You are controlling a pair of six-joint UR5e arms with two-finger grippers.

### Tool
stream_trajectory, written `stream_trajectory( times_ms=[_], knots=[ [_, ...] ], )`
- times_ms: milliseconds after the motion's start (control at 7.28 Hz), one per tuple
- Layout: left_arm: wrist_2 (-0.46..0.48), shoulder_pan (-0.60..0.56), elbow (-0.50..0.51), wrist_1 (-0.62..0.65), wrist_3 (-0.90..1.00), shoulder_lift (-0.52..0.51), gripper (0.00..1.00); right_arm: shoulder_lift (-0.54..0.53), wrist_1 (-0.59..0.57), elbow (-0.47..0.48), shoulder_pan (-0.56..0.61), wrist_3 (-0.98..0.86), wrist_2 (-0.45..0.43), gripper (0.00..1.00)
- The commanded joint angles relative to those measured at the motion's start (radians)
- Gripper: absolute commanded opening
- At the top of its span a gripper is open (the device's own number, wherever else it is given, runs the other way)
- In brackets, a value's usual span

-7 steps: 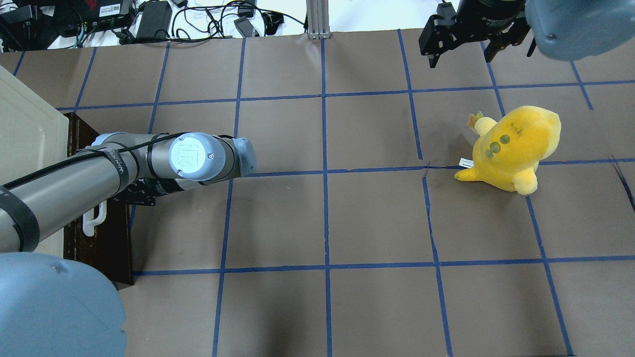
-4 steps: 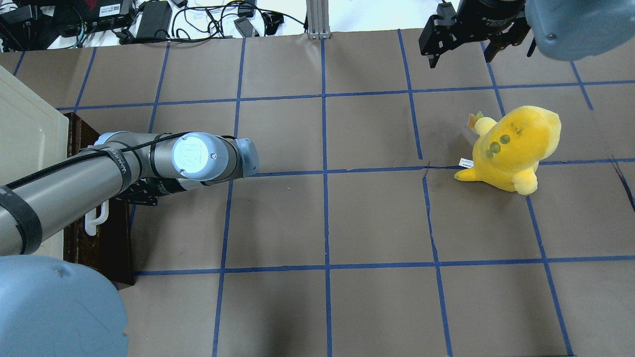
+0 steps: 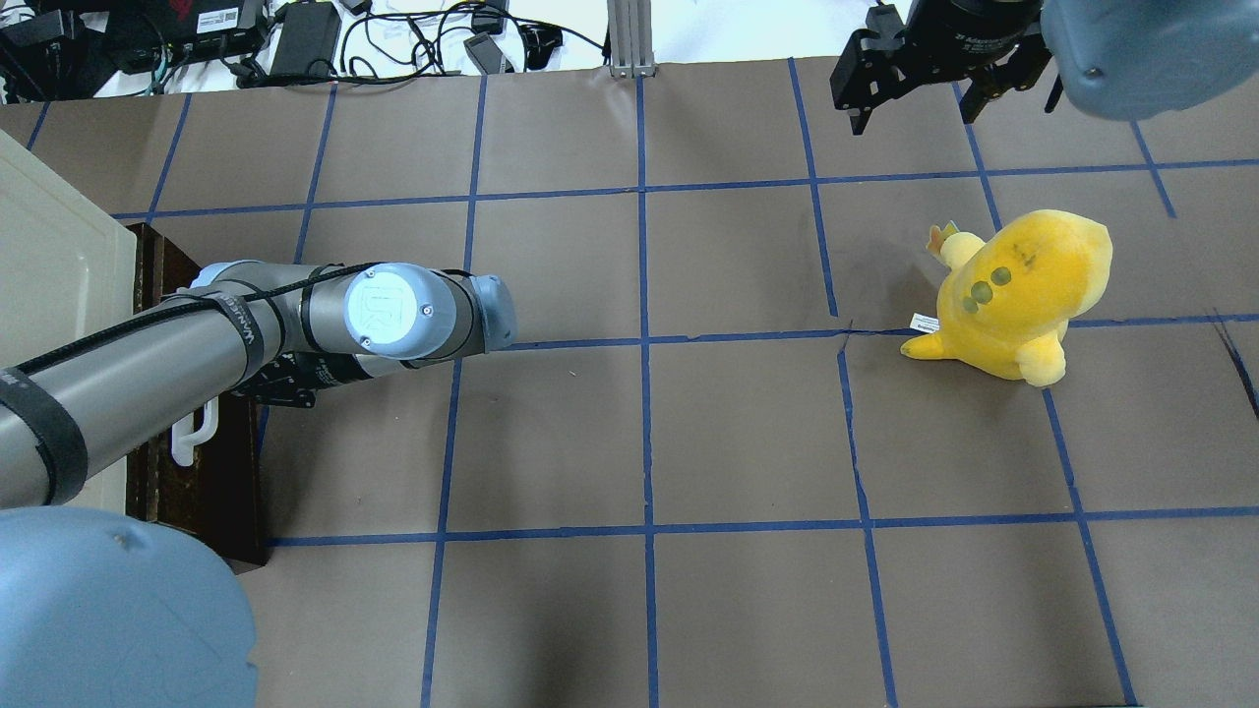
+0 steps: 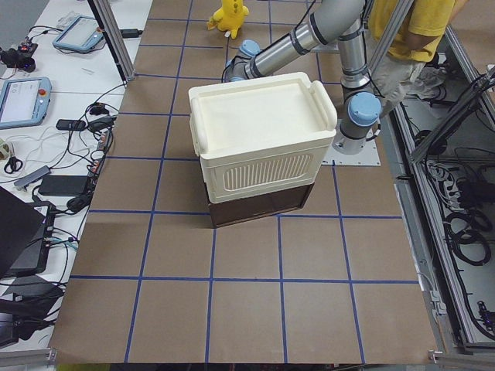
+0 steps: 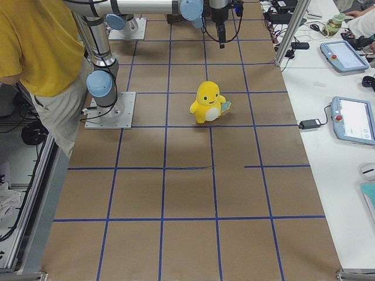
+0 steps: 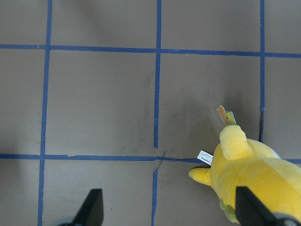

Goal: Pull drawer sideways
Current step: 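Hold the handle with the left gripper and begin pulling the drawer outward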

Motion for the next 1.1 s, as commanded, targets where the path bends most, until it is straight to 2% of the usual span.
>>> stream_trajectory(
  times_ms=[0, 962],
  knots=[
    [-0.001, -0.018, 0.001, 0.006, 0.000, -0.002, 0.25, 0.000, 0.000, 0.000, 0.000, 0.000, 0.002, 1.00],
    [-0.009, -0.067, 0.009, 0.007, 0.009, -0.006, 0.25, 0.000, 0.000, 0.000, 0.000, 0.000, 0.000, 1.00]
  ],
)
